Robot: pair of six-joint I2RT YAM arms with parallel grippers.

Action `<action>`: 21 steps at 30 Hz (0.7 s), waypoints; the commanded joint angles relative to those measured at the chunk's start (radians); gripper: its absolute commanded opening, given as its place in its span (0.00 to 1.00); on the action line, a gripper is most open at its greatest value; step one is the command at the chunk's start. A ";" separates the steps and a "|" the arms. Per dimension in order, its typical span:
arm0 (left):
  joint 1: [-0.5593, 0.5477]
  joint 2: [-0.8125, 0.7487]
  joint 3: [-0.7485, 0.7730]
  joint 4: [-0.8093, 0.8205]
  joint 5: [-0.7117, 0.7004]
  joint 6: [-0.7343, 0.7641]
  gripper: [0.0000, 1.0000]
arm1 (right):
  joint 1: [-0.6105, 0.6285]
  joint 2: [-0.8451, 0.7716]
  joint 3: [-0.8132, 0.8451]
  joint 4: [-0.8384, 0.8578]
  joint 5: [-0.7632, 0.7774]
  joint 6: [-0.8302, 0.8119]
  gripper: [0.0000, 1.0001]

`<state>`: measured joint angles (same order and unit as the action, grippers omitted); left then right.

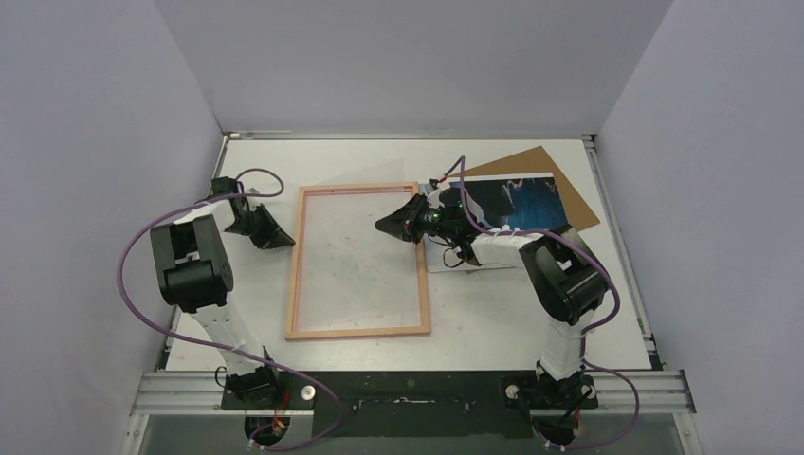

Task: Put the photo into the frame
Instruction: Place the photo frame item in the photo frame.

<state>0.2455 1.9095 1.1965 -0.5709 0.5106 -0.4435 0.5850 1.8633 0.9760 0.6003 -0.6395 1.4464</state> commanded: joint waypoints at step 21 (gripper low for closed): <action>-0.002 0.009 0.008 0.008 -0.039 0.009 0.00 | 0.032 -0.041 0.037 -0.100 0.066 0.007 0.12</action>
<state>0.2455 1.9095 1.1969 -0.5709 0.5106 -0.4438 0.5968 1.8587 1.0115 0.4988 -0.5869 1.4807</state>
